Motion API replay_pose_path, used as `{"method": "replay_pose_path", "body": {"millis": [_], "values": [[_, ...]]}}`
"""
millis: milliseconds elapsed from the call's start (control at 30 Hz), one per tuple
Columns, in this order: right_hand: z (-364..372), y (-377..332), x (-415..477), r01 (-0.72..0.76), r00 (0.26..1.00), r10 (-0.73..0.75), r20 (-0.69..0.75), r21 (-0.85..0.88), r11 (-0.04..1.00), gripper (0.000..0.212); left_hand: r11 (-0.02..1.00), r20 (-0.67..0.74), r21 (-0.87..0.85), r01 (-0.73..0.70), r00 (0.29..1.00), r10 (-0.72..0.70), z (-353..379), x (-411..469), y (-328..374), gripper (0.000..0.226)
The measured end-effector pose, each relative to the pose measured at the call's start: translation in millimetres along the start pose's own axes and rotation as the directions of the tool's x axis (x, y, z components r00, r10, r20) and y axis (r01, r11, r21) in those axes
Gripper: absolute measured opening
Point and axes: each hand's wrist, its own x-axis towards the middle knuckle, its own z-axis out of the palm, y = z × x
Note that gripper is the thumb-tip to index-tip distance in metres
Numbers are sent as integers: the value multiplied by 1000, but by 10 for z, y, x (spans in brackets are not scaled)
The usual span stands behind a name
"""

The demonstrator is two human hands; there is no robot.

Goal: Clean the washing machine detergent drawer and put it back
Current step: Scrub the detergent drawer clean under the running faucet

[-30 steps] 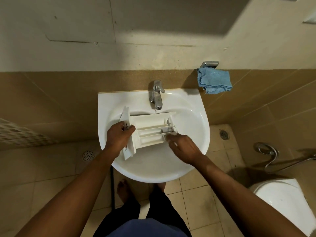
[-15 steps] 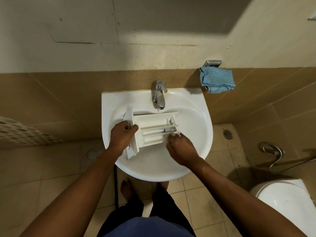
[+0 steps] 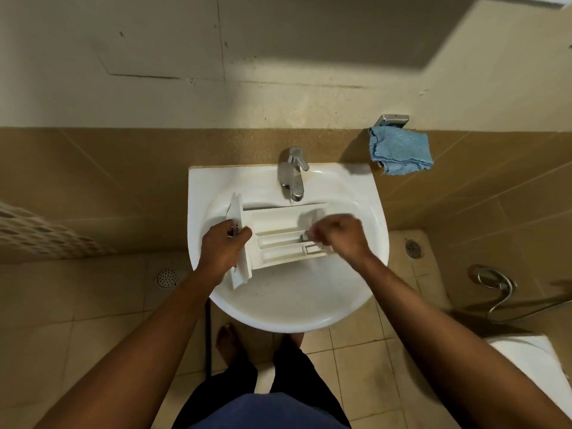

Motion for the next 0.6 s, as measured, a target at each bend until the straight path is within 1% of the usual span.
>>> {"method": "replay_pose_path", "body": {"millis": [33, 67, 100, 167, 233, 300, 333, 433, 467, 533, 600], "values": [[-7, -119, 151, -141, 988, 154, -26, 270, 953, 26, 1000, 1, -8, 4, 1000, -4, -11, 2, -7, 28], [-5, -229, 315, -222, 967, 255, -11, 457, 861, 27, 1000, 6, -16, 3, 1000, -3, -18, 8, -21, 31], [16, -311, 505, -267, 954, 298, 36, 560, 784, 28, 1000, 14, -23, 0, 1000, 0, -27, 8, -29, 32], [113, -424, 810, -333, 940, 299, 167, 650, 683, 28, 999, 16, -41, 6, 1000, -5, -41, 7, -47, 32], [264, -515, 1015, -425, 905, 279, 320, 676, 602, 30, 999, 14, -46, 13, 1000, -12, -50, 5, -57, 29], [412, -576, 1104, -519, 853, 252, 457, 687, 509, 49, 999, 16, -48, 7, 1000, -6, -58, -15, -42, 20], [455, -589, 1131, -544, 835, 234, 497, 689, 479, 57, 999, 16, -54, 1, 1000, 0, -65, -19, -38, 16], [490, -586, 1129, -580, 809, 239, 537, 668, 466, 65, 998, 16, -60, -17, 1000, 18, -67, -38, -31, 15], [488, -586, 1112, -584, 805, 248, 539, 648, 488, 68, 998, 12, -55, -17, 1000, 18, -67, -46, -24, 15], [485, -593, 1084, -572, 811, 283, 512, 590, 570, 63, 999, 0, -47, -19, 1000, 19, -46, -33, -25, 21], [481, -619, 1070, -575, 808, 304, 505, 561, 596, 53, 999, -9, -47, -19, 1000, 19, -28, -28, -24, 18]]}}
